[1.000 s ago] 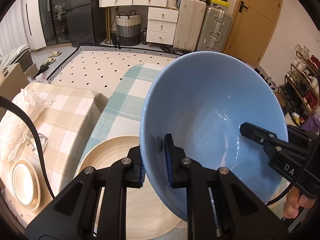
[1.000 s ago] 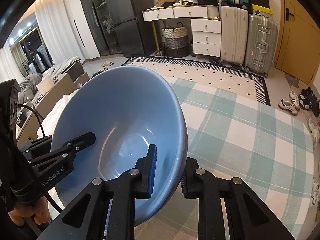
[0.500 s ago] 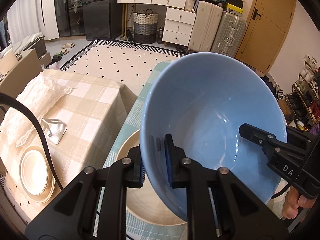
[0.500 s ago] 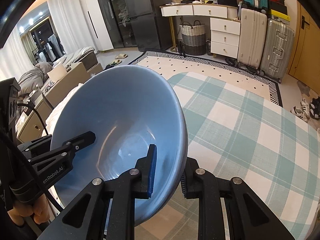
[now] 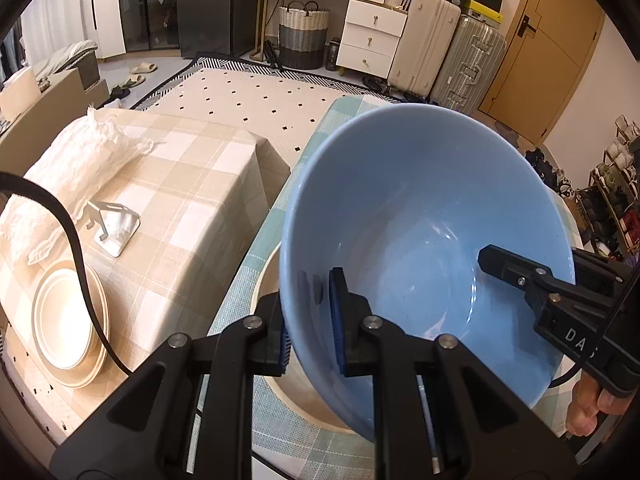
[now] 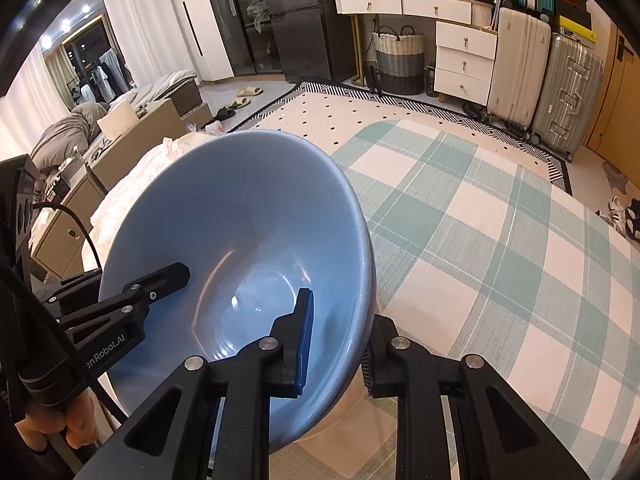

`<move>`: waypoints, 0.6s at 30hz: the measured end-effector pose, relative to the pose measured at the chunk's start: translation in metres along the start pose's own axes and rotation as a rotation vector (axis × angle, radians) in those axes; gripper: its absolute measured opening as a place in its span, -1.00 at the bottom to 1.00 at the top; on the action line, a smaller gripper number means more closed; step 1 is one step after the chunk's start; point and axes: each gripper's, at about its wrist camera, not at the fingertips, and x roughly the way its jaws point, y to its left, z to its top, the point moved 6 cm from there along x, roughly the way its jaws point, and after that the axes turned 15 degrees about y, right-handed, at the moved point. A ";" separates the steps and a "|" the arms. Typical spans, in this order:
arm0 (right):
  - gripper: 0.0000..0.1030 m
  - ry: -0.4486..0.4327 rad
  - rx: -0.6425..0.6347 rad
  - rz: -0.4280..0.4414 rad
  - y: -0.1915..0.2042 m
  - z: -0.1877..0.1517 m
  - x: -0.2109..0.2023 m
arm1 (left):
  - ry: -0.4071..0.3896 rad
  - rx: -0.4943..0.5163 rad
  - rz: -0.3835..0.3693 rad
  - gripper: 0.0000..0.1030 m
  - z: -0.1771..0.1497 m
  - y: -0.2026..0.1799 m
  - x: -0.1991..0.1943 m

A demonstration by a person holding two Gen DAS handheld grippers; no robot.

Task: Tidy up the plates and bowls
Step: 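Lift and carry the bowl stack with both tools over the cream plates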

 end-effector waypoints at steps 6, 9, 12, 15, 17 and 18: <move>-0.60 0.024 0.001 -0.015 -0.002 -0.003 0.014 | 0.026 -0.010 -0.005 -0.75 -0.006 0.003 0.021; -0.60 0.039 0.004 -0.013 -0.003 -0.004 0.020 | 0.038 -0.016 -0.005 -0.75 -0.006 0.005 0.030; -0.60 0.060 0.008 -0.021 -0.003 -0.005 0.028 | 0.049 -0.018 -0.003 -0.75 -0.007 0.006 0.038; -0.60 0.057 0.010 -0.033 -0.003 -0.005 0.030 | 0.045 -0.018 -0.003 -0.75 -0.004 0.005 0.039; -0.60 0.059 0.010 -0.044 -0.003 -0.004 0.031 | 0.045 -0.018 -0.004 -0.74 -0.004 0.004 0.038; -0.60 0.060 0.010 -0.049 -0.003 -0.004 0.032 | 0.043 -0.017 -0.007 -0.74 -0.004 0.003 0.039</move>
